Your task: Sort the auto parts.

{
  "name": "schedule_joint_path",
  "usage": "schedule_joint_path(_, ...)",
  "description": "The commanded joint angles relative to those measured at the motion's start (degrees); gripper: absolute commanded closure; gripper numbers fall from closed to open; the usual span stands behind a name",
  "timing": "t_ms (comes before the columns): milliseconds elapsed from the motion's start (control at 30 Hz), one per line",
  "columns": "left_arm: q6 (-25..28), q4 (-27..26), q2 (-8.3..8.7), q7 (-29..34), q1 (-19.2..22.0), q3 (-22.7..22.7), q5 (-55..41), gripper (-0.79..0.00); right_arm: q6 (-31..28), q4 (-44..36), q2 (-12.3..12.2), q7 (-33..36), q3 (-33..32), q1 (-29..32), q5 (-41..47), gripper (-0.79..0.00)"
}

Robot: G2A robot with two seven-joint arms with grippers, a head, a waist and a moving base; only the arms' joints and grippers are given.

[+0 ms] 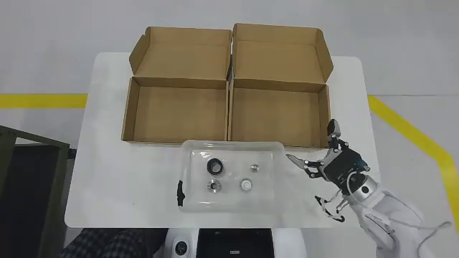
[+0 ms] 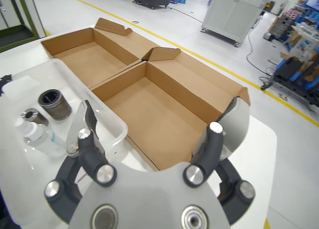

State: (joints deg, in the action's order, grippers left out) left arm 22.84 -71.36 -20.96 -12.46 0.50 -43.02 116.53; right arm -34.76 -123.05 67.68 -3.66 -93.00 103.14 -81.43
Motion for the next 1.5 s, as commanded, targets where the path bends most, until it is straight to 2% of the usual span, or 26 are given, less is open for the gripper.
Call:
schedule_joint_path(0,0.0,0.0,0.0,0.0,0.0,0.0,0.0,-0.785,-4.8,-0.1,-0.3,1.1,0.7,-1.4,0.3,-0.785)
schedule_joint_path(200,0.0,0.0,0.0,0.0,0.0,0.0,0.0,-0.785,-18.0,1.3,-1.3,3.2,3.4,-5.4,-0.8,-0.785)
schedule_joint_path(300,0.0,0.0,0.0,0.0,0.0,0.0,0.0,-0.785,-21.7,2.1,-1.6,3.7,4.7,-7.0,-1.9,-0.785)
schedule_joint_path(400,0.0,0.0,0.0,0.0,0.0,0.0,0.0,-0.785,-19.9,3.3,-1.7,3.8,5.0,-8.2,-2.5,-0.785)
schedule_joint_path(1067,0.0,0.0,0.0,0.0,0.0,0.0,0.0,-0.785,-19.8,3.3,-1.7,4.1,5.2,-8.2,-2.5,-0.785)
schedule_joint_path(1167,0.0,0.0,0.0,0.0,0.0,0.0,0.0,-0.785,-23.2,3.7,-2.0,6.6,6.9,-9.9,-2.2,-0.785)
schedule_joint_path(1467,0.0,0.0,0.0,0.0,0.0,0.0,0.0,-0.785,-23.2,4.1,-4.6,20.4,17.7,-16.7,3.7,-0.785)
